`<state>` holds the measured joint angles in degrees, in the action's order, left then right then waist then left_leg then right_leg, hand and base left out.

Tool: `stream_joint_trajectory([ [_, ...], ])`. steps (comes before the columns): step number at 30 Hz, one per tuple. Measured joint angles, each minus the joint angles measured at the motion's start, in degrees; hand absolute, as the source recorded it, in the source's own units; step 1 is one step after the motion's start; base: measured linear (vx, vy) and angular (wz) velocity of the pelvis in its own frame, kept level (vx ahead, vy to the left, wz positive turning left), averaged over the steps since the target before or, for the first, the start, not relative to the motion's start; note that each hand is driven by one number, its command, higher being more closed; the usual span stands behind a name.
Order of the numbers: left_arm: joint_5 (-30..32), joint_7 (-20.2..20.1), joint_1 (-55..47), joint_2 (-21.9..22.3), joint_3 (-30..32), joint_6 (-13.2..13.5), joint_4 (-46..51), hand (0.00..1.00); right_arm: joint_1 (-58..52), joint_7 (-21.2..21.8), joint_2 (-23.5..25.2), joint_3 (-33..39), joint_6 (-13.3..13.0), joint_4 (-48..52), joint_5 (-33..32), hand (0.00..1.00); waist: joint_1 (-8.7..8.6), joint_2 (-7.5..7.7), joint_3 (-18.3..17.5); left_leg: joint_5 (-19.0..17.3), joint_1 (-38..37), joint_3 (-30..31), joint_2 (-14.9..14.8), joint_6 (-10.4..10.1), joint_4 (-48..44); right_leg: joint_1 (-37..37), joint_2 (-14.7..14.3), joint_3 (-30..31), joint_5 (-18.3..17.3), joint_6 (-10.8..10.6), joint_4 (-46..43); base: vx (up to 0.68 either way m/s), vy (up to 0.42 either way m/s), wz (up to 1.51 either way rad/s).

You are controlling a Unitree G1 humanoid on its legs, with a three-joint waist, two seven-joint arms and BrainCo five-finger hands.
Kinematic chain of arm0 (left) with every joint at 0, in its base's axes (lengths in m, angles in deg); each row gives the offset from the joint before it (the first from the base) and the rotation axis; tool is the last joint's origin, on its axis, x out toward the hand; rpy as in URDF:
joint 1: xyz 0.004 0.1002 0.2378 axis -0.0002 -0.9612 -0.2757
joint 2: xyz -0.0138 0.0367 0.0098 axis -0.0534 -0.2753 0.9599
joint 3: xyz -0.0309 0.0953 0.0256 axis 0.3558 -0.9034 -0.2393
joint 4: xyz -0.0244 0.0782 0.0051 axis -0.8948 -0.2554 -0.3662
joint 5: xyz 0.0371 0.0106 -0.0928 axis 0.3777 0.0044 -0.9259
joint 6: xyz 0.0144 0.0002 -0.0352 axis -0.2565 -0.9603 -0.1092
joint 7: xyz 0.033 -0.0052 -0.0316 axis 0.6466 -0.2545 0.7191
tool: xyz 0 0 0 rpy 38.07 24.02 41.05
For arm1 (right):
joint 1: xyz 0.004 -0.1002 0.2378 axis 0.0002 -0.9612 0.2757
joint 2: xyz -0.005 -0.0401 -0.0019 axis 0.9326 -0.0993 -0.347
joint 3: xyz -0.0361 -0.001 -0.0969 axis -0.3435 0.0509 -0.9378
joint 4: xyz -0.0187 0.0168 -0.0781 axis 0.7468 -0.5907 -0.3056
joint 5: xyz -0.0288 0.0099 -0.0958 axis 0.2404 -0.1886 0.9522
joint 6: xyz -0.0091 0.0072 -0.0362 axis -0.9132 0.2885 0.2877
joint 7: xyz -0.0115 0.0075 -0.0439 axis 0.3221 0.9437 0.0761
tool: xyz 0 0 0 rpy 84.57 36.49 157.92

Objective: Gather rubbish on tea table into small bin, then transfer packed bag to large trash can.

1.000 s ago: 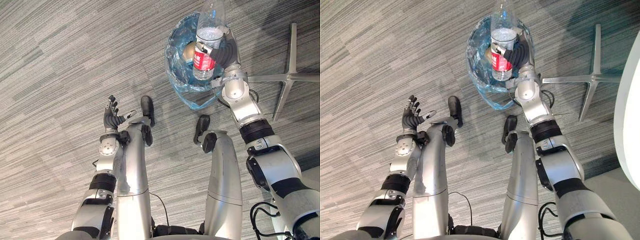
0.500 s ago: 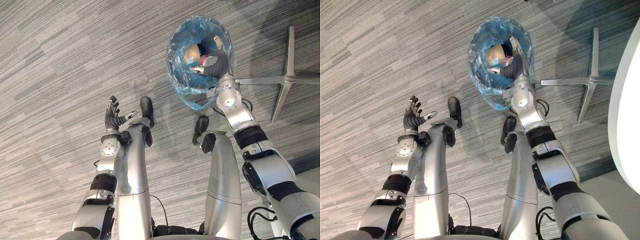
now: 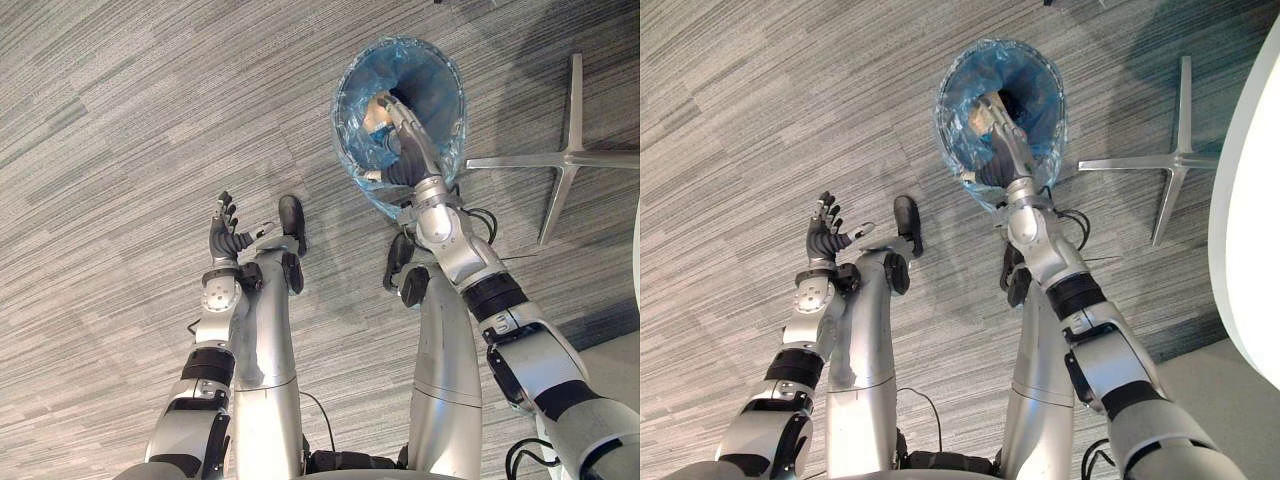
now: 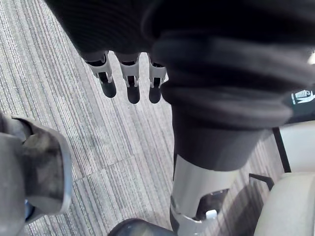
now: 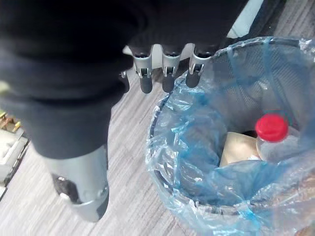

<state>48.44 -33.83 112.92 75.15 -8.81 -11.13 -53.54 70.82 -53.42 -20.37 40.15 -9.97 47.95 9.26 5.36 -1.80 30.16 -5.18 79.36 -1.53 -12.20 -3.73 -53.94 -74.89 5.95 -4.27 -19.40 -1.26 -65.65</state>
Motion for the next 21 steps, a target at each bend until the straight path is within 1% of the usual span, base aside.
stream_joint_trajectory([
  [4, 0.1, 0.0, 0.0, 0.1, 0.0, 0.1, 0.0, 0.0, -0.5, 1.3, -0.1, -2.9, 0.0, -0.1, 4.8, 0.0, -0.04, 0.0, 0.0, 0.1, -0.2, -0.1, -0.1, -0.1, 0.8, 0.2, -0.1, -0.2, 0.1, 0.1, 0.8, 0.0, 0.008, -0.01],
  [6, 0.1, 0.0, 0.0, 0.2, 0.0, 0.1, -0.1, 0.0, -0.6, 2.1, -0.1, -3.8, 0.0, -0.5, 5.7, 0.0, -0.04, 0.0, 0.0, 0.2, -0.4, 0.0, -0.1, -0.3, 1.1, 0.5, 0.0, -0.4, 0.3, 0.4, 1.1, 0.02, 0.008, 0.02],
  [8, 0.1, 0.0, 0.0, 0.5, 0.0, 0.1, -0.2, 0.0, -0.5, 2.8, 0.0, -5.1, 0.0, -2.2, 7.3, 0.0, -0.03, 0.03, 0.0, 0.7, -0.8, -0.1, 0.1, -0.5, 1.8, 0.7, 0.1, -0.5, 0.3, 0.4, 1.4, 0.04, 0.011, 0.06],
  [11, 0.1, 0.0, 0.0, 0.5, 0.0, 0.2, -0.6, 0.0, -0.3, 3.3, 0.0, -5.8, 0.1, -5.4, 7.8, 0.0, -0.06, 0.03, 0.0, 0.9, -1.1, -0.1, 0.2, -0.7, 2.5, 0.9, 0.1, -0.6, 0.3, 0.5, 1.7, 0.04, 0.009, 0.03],
  [17, 0.1, 0.0, 0.1, 0.5, 0.0, 0.5, -1.2, 0.0, 0.2, 3.2, 0.0, -5.5, 1.6, -11.1, 9.8, 0.0, -0.08, 0.03, 0.0, 2.0, -1.2, 0.4, 0.3, -0.9, 4.1, 0.9, 0.1, -1.4, 0.6, 1.0, 2.4, 0.02, 0.004, 0.04],
  [21, 0.0, 0.0, 0.5, 0.4, 0.0, 0.5, -2.2, 0.0, 0.6, 3.1, -0.1, -3.5, 2.7, -14.4, 10.5, 0.0, -0.05, 0.03, 0.0, 2.7, -1.3, 0.8, 0.4, -1.1, 5.4, 1.0, 0.2, -2.1, 0.8, 1.2, 2.8, 0.0, -0.004, 0.06],
])
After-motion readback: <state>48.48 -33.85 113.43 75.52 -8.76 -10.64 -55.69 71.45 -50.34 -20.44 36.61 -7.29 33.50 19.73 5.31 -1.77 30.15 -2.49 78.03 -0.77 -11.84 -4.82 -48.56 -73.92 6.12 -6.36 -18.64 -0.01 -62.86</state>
